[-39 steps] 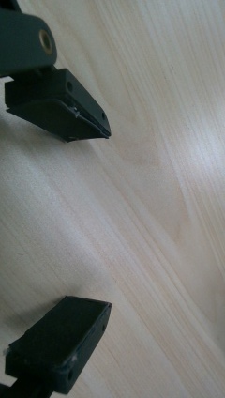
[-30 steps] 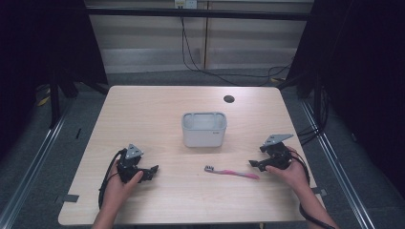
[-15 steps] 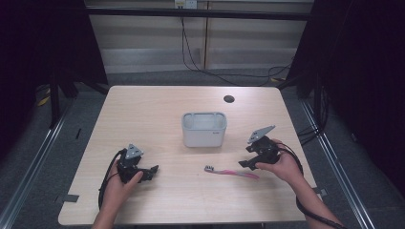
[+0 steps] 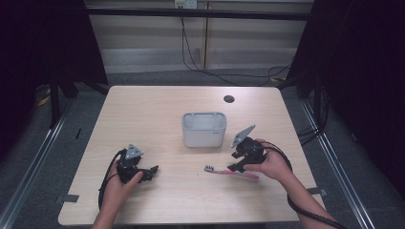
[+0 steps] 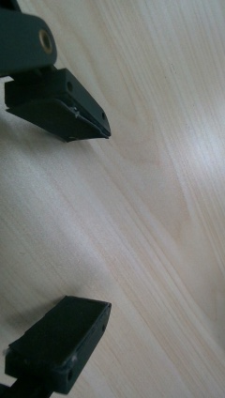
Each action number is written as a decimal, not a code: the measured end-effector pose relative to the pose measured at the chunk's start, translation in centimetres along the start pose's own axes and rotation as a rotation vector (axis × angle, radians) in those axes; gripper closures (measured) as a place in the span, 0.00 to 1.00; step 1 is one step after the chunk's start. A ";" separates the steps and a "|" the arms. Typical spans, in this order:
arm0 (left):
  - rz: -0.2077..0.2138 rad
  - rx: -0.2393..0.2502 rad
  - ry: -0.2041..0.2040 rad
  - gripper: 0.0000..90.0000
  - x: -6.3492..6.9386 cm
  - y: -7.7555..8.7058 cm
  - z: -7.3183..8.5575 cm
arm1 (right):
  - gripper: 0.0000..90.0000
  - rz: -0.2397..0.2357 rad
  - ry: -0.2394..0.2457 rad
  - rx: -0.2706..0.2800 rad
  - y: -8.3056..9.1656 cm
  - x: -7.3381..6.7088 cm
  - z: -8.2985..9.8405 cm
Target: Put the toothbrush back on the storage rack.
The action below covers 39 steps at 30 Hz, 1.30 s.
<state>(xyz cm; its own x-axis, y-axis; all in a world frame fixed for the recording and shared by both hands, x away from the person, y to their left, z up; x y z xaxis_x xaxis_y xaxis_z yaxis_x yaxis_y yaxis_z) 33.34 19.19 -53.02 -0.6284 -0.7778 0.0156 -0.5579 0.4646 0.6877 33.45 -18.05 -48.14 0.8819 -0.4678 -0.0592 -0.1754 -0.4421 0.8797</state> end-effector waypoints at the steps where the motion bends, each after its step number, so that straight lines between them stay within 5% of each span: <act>1: 0.001 -0.001 0.001 0.15 0.0 0.0 0.0 | 0.52 -0.018 0.010 -0.012 -0.3 -0.2 -0.4; 9: 0.002 0.000 0.004 0.15 0.0 0.1 0.0 | 0.60 -0.068 0.027 -0.072 -1.1 -1.0 -1.1; 27: 0.001 0.001 0.004 0.15 0.1 0.1 0.1 | 0.71 -0.092 0.081 -0.151 -2.7 -1.9 -1.5; 31: 0.000 -0.003 -0.001 0.15 0.0 0.2 0.1 | 0.75 -0.079 0.087 -0.173 -2.9 -2.0 -1.4; 33: 0.000 -0.003 -0.001 0.15 0.0 0.2 0.1 | 0.87 -0.061 0.091 -0.179 -2.9 -1.9 -1.5; 39: 0.001 0.002 0.006 0.15 0.1 0.2 0.2 | 0.90 -0.054 0.105 -0.193 -2.9 -2.1 -1.5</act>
<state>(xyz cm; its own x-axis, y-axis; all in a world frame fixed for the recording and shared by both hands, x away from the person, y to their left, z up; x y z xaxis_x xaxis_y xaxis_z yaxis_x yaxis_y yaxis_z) 33.11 19.26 -53.01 -0.6259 -0.7796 0.0205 -0.5583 0.4662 0.6863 32.78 -14.61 -49.86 0.9301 -0.3608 -0.0687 -0.0480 -0.3048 0.9512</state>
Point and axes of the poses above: each handheld gripper's, and its own axes: y roughly backward along the jaws, z roughly out of its underside, x roughly to its right, the point moved 3 cm from there along -y, roughly forward along the jaws
